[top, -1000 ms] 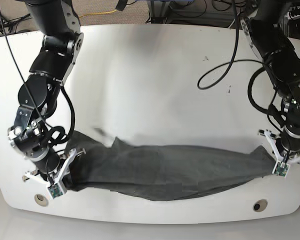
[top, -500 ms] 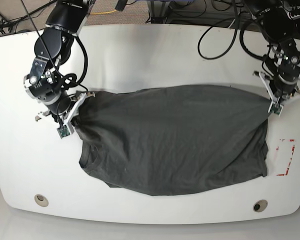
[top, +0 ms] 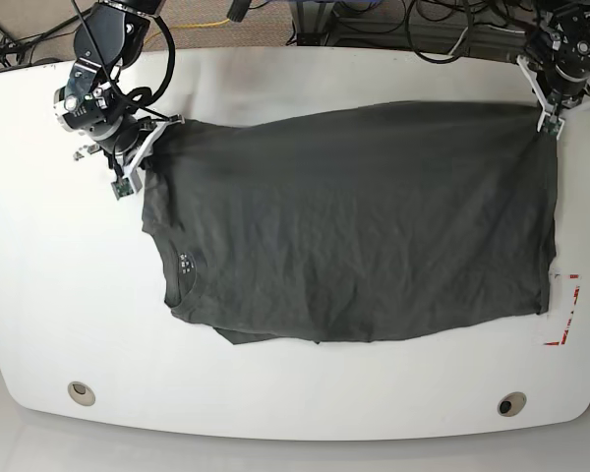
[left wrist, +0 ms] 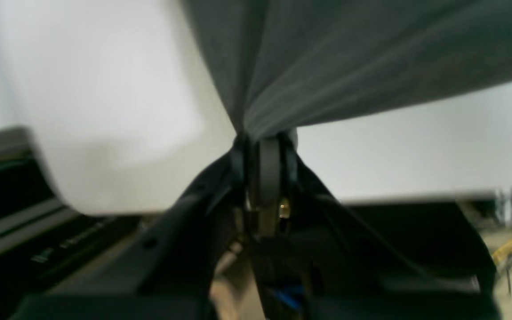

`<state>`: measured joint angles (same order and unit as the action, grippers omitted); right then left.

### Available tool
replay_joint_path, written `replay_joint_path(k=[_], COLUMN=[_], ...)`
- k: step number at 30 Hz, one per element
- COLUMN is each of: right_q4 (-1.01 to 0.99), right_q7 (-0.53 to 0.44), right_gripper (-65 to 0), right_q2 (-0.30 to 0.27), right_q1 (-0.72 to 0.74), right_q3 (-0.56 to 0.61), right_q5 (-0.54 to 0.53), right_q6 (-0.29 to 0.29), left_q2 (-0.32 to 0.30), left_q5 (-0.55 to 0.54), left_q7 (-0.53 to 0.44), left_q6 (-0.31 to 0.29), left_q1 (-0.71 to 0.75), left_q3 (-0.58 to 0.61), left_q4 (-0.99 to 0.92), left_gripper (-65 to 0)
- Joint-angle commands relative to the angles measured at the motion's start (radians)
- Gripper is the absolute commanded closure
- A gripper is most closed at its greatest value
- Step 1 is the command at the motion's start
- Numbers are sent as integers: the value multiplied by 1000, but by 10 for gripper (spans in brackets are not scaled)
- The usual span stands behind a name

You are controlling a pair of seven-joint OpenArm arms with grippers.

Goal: Fold the T-shirt properly
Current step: 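Drag the shirt across the table with both grippers, spreading it flat, then release and regrasp the shirt's hem corners with both grippers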

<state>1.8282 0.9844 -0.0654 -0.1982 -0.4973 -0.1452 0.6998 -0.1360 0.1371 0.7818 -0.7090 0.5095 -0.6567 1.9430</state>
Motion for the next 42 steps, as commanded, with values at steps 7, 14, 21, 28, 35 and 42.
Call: replay_joint_path(k=[7,14,21,28,35,42], right_q4=[-3,1,25,12,-189,-555], right_q7=[-15,-15,-14,-14,15,-51], right_gripper=[0,-314,-509,-509,-509,-509], right_q2=[22,23,23,17,17,-20], right_q1=[-77,-79,-42,76,325,601], right_q3=[-71,-73,-102,-108,-105,-107], right_q5=[-3,-3,-103,-166,-77,22], right_q6=[-2,-2,-2,-2,-2,-2], left_q2=[-15,-12,-12,-12,-14,-20], left_q5=[3,2,2,0,3,2], left_q7=[-18,-11,-11,-11,-11,-11], left_q6=[11,11,11,11,11,11], left_q1=[59,44,-42,-137,-217,-228], left_q3=[-90,-85,-71,-79,-79,-79], left_q4=[-81,-81,-81,-78,-81,-73], left_gripper=[0,-242,-324,-325,-325,-325])
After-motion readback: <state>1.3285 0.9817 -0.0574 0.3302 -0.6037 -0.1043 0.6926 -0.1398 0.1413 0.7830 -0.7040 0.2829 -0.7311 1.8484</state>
